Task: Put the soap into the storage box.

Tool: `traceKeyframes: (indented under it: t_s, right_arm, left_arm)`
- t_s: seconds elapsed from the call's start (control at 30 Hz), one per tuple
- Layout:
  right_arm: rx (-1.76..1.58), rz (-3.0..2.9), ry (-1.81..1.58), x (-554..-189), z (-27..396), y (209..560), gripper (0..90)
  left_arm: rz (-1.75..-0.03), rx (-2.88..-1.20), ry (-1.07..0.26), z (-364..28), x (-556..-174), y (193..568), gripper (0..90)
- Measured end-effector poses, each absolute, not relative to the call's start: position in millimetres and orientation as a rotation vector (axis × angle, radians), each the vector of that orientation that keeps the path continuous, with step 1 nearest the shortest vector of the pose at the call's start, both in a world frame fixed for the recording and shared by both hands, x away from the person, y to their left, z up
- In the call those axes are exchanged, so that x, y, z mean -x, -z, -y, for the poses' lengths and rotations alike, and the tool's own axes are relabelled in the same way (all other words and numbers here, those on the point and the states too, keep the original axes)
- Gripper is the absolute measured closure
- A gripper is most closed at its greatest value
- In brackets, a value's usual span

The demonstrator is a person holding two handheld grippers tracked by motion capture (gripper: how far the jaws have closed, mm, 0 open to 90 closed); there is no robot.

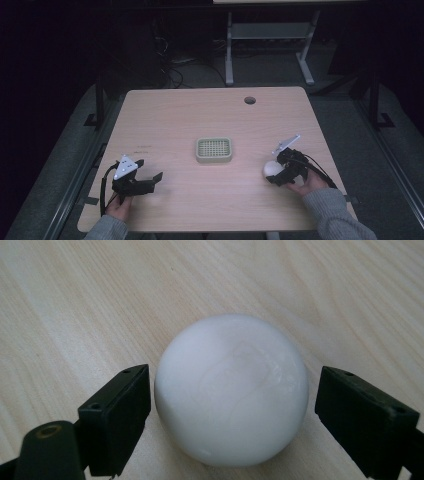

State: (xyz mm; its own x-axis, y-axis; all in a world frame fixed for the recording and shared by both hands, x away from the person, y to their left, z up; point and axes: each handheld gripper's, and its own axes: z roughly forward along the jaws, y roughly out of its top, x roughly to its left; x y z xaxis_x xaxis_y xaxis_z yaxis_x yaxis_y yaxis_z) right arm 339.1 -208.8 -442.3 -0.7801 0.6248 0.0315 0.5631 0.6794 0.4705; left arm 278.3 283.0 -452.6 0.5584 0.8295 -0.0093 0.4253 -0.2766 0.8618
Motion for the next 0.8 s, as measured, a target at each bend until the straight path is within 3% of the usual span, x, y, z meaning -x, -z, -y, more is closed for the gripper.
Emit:
traceKeyframes:
  t_s: [0.8]
  right_arm:
    - [-0.938, -2.788, -0.639, -341.7, 201.4, 449.6, 21.9]
  left_arm:
    - [-1.03, -1.885, -0.575, -284.7, -278.0, 451.2, 13.1]
